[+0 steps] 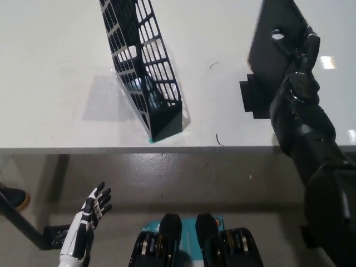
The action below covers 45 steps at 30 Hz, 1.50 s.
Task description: A notebook is kept standing on the table on the right hand side and a black shelf is kept on the left hand side and the robot uses its right hand to grab the notebook and places it in the shelf
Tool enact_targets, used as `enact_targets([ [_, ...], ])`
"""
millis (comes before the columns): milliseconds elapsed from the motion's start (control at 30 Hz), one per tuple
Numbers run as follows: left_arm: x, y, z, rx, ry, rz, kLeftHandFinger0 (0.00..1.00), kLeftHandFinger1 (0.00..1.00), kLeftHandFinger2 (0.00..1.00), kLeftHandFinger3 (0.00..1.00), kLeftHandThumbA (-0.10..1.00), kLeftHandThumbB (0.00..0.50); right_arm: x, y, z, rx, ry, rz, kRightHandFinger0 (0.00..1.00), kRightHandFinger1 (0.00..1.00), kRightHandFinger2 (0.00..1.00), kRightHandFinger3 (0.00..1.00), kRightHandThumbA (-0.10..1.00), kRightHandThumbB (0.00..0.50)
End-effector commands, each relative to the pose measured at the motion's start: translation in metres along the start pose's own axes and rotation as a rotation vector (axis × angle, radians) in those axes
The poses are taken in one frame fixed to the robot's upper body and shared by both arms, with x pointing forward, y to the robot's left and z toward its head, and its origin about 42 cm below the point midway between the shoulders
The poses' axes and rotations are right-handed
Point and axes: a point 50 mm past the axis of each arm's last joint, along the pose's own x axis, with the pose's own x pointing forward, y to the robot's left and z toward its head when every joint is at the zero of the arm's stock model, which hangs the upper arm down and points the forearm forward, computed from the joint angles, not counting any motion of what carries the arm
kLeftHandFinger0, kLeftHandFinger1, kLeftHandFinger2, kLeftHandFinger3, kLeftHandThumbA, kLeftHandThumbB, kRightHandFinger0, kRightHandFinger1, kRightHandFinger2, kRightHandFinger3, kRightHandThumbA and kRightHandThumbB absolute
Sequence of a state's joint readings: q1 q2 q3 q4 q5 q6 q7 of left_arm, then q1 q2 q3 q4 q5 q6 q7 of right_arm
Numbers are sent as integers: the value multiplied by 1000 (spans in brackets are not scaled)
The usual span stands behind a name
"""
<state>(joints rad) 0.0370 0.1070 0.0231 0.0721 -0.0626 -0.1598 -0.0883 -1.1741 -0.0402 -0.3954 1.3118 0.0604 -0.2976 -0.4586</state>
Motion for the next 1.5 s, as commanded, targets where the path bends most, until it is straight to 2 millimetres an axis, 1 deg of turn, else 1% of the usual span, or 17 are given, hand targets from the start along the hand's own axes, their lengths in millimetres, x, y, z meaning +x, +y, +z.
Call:
enact_targets([
  [0, 2, 4, 8, 29, -59, -10, 1000, 1000, 1000, 1000, 1000, 118, -1, 26, 41, 104, -168, -24, 0, 110, 544, 575, -100, 109],
  [267, 2, 6, 8, 37, -61, -11, 1000, 1000, 1000, 1000, 1000, 98, -2, 23, 40, 8, -234, -20, 0, 155, 593, 652, -100, 129],
  [400, 3, 7, 7, 28, -57, -10, 1000, 1000, 1000, 1000, 1000, 100, -7, 31, 58, -44, -389, 32, 0, 138, 571, 652, -100, 117],
  [433, 3, 6, 7, 33, -58, -8, 1000, 1000, 1000, 1000, 1000, 101, -9, 33, 63, -62, -426, 38, 0, 128, 545, 604, -100, 134],
  [467, 3, 6, 7, 42, -58, -6, 1000, 1000, 1000, 1000, 1000, 109, -12, 38, 74, -65, -485, 57, 0, 118, 526, 606, -100, 126],
  [533, 3, 6, 6, 53, -56, -11, 1000, 1000, 1000, 1000, 1000, 108, -24, 45, 97, -64, -614, 103, 0, 80, 476, 626, -100, 112],
  [567, 3, 6, 6, 54, -56, -12, 1000, 1000, 1000, 1000, 1000, 107, -28, 47, 102, -55, -627, 110, 0, 69, 456, 621, -52, 143],
  [600, 3, 7, 5, 60, -57, -13, 1000, 1000, 1000, 1000, 1000, 109, -39, 52, 120, -36, -699, 151, 0, 38, 433, 607, -98, 102],
  [633, 3, 7, 5, 61, -58, -13, 1000, 1000, 1000, 1000, 1000, 111, -42, 52, 124, -33, -713, 159, 0, 37, 434, 608, -100, 99],
  [667, 2, 6, 5, 63, -61, -14, 1000, 1000, 1000, 1000, 1000, 112, -59, 58, 144, -18, -787, 191, 0, 45, 462, 639, -100, 105],
  [700, 2, 6, 6, 62, -63, -15, 1000, 1000, 1000, 1000, 1000, 111, -70, 60, 155, -41, -829, 189, 0, 57, 495, 660, -100, 114],
  [800, 6, 9, 8, 70, -58, -16, 1000, 1000, 1000, 1000, 1000, 125, -101, 66, 187, -64, -952, 206, 0, 97, 552, 690, -100, 123],
  [867, 6, 8, 8, 71, -60, -18, 1000, 1000, 1000, 1000, 1000, 125, -120, 70, 202, -39, -992, 230, 0, 172, 610, 749, -100, 123],
  [967, 6, 9, 7, 82, -59, -18, 1000, 1000, 1000, 1000, 1000, 127, -140, 78, 218, -8, -1031, 259, 0, 221, 659, 774, -100, 120],
  [1100, 6, 7, 8, 75, -64, -19, 1000, 1000, 1000, 1000, 1000, 113, -159, 95, 234, -13, -1086, 273, 0, 218, 648, 752, -100, 121],
  [1267, 5, 8, 8, 80, -61, -30, 1000, 1000, 1000, 1000, 1000, 103, -172, 113, 236, 1, -1080, 316, 0, 240, 679, 763, -100, 131],
  [1467, 6, 9, 10, 94, -60, -28, 1000, 1000, 1000, 1000, 1000, 101, -195, 139, 238, 17, -1078, 387, 0, 255, 665, 728, -100, 133],
])
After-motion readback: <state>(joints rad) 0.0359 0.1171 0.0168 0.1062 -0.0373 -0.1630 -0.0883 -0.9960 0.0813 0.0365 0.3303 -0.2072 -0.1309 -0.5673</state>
